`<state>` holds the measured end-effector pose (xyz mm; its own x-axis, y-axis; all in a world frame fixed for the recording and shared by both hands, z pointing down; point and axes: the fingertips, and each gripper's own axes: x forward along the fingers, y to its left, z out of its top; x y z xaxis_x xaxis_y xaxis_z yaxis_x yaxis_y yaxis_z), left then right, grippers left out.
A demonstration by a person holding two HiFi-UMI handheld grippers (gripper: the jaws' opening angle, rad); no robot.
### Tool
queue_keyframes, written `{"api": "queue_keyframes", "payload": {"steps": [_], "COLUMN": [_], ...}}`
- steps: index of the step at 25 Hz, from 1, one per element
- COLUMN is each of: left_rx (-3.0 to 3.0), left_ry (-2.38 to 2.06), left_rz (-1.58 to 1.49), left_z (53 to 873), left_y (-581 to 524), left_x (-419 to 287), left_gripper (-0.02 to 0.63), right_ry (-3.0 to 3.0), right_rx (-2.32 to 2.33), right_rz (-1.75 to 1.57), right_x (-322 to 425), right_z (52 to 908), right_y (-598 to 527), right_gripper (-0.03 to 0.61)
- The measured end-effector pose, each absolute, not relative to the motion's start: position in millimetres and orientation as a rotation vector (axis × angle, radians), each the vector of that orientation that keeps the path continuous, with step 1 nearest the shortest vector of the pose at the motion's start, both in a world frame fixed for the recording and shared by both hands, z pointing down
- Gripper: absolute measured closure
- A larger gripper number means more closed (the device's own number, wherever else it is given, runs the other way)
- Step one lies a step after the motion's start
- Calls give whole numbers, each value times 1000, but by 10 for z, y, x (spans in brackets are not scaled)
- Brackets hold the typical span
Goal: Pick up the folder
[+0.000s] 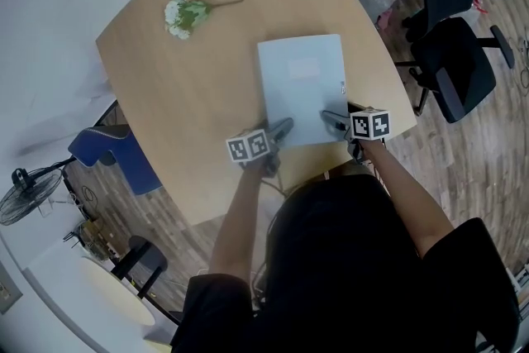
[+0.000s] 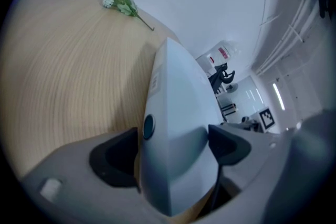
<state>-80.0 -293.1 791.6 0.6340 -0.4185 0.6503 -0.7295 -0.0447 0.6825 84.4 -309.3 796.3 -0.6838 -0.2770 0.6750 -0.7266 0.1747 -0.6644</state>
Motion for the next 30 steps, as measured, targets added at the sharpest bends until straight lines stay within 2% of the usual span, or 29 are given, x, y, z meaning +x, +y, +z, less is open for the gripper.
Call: {"api": "queue_keyframes", "payload": {"steps": [6, 8, 18, 30], "left_rx": [1670, 1675, 1701, 1920], "left_ry": [-961, -962, -1053, -1231], "left_rz": [329, 329, 265, 102], "left_z": [7933, 7917, 7746, 6648], "left_y": [-2885, -2891, -2785, -2726], "left_x": [-812, -805, -853, -879], "left_gripper": [205, 228, 232, 229], "right_ry": [-2051, -2041, -2127, -2389], "right_rx": [931, 923, 974, 895], "right_rz": [1526, 1521, 1450, 1093], "right_x": [816, 807, 773, 667], "right_z": [7978, 7969, 7763, 6682], "right_y": [-3055, -3063, -2994, -3058], "right_gripper": [167, 170, 184, 184]}}
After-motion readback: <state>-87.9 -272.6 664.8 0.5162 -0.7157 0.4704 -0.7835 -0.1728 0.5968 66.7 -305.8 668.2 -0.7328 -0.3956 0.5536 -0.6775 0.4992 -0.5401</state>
